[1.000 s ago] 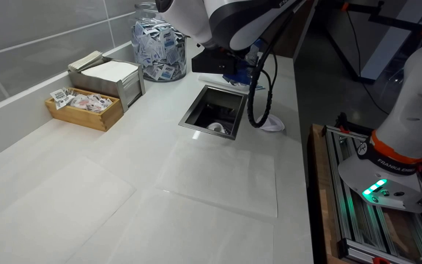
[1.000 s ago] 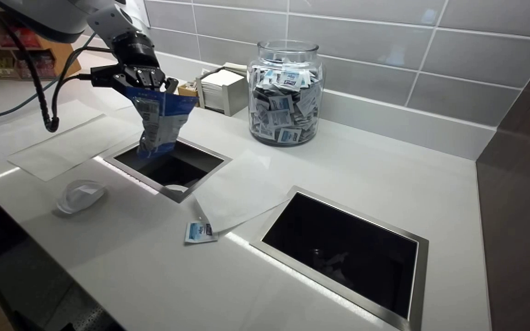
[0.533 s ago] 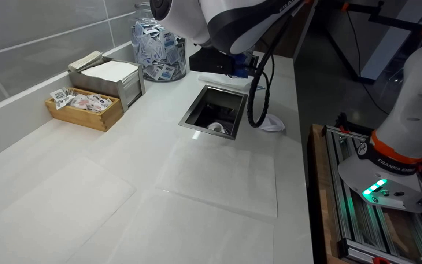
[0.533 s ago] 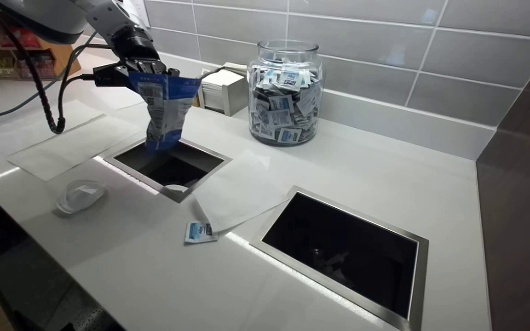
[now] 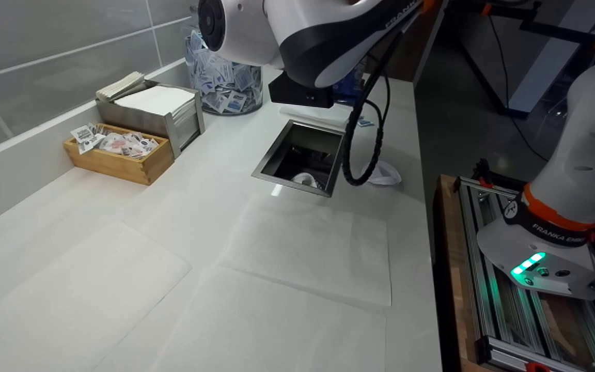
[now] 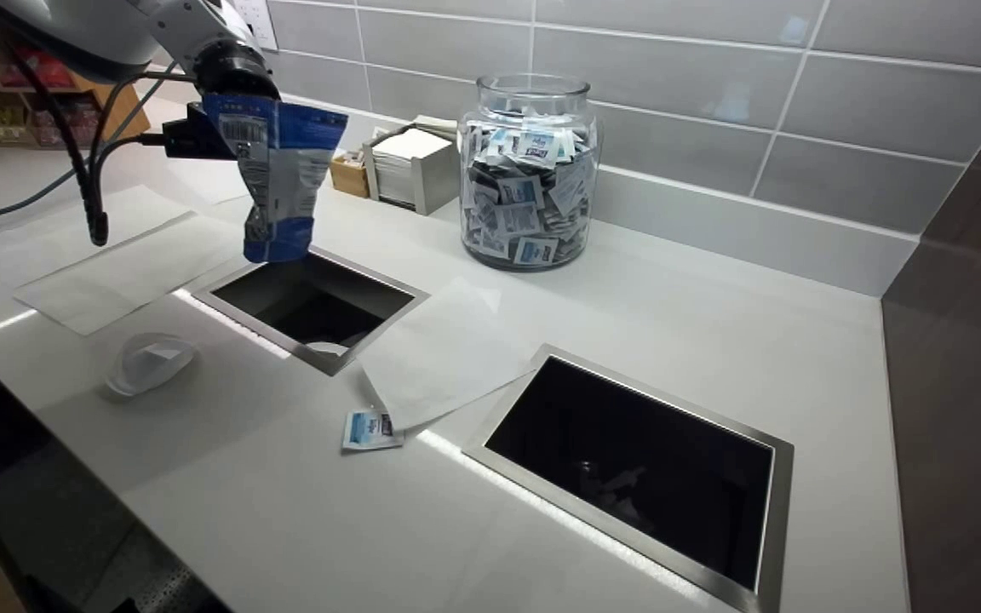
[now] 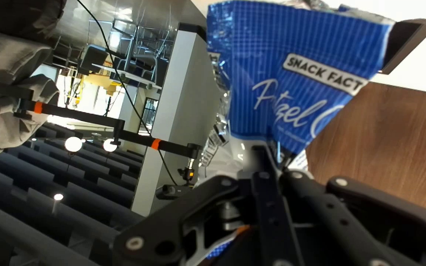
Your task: Empty the blue packet into the garbage shoot
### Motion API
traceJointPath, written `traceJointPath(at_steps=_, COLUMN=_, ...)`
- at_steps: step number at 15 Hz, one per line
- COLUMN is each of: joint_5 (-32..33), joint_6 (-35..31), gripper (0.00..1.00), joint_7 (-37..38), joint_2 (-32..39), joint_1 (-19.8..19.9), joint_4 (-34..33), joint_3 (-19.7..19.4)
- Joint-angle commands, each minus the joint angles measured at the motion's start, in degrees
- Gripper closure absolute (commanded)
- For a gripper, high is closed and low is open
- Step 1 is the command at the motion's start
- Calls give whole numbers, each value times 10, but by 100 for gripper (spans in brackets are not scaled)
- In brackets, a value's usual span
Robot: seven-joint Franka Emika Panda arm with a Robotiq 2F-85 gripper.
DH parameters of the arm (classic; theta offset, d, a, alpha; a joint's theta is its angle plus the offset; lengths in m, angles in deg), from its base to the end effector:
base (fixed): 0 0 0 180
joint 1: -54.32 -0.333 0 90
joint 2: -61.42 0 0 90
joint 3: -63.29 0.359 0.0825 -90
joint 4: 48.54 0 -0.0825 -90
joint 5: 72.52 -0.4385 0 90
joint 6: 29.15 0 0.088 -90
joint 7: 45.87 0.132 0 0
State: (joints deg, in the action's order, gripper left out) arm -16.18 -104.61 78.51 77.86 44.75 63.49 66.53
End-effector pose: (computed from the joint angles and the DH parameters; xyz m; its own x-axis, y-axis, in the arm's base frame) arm 0.5781 0.0019 0.3466 0.1245 -0.3353 0.9339 -0.9316 0.2844 0.2263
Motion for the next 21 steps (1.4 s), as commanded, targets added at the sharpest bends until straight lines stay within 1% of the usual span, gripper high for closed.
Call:
traceJointPath(at_steps=1, joint_5=29, joint_6=34, gripper=100, joint_7=14, joint_2=27, joint_1=-4, joint_4=-27, joint_3=5)
traceJointPath(at_steps=3, joint_5=45, joint_6=43, gripper=100, joint_7=15, joint_2=34, joint_1=-8, joint_4=-35, joint_3=6)
traceJointPath(at_steps=5, joint_5=56, joint_6=37, gripper=100, joint_7=11, joint_2=37, joint_1=-8, joint_4=-43, joint_3=9)
traceJointPath(at_steps=6, joint_5=52, joint_6=21, gripper=100, joint_7=-8, joint_2=34, joint_1=-5, joint_4=-40, joint_3=13)
traceJointPath(at_steps=7, joint_5=58, joint_6=33, gripper=100, joint_7=7, joint_2=41, joint_1=-7, joint_4=-49, joint_3=11)
traceJointPath(at_steps=8, joint_5=49, joint_6=13, gripper=100, joint_7=-15, joint_2=35, joint_1=-3, joint_4=-45, joint_3=17)
traceJointPath(at_steps=9, joint_5=57, joint_6=34, gripper=100, joint_7=1, joint_2=42, joint_1=-8, joint_4=-54, joint_3=14)
traceJointPath(at_steps=10, joint_5=55, joint_6=22, gripper=100, joint_7=-10, joint_2=37, joint_1=-7, joint_4=-51, joint_3=19)
traceJointPath(at_steps=12, joint_5=73, joint_6=56, gripper=100, joint_7=3, joint_2=45, joint_1=-19, joint_4=-59, joint_3=19)
traceJointPath(at_steps=15, joint_5=81, joint_6=83, gripper=100, joint_7=-14, joint_2=56, joint_1=-25, joint_4=-72, joint_3=24)
traceJointPath(at_steps=21, joint_5=81, joint_6=80, gripper=100, joint_7=-30, joint_2=68, joint_1=-26, joint_4=-81, joint_3=28)
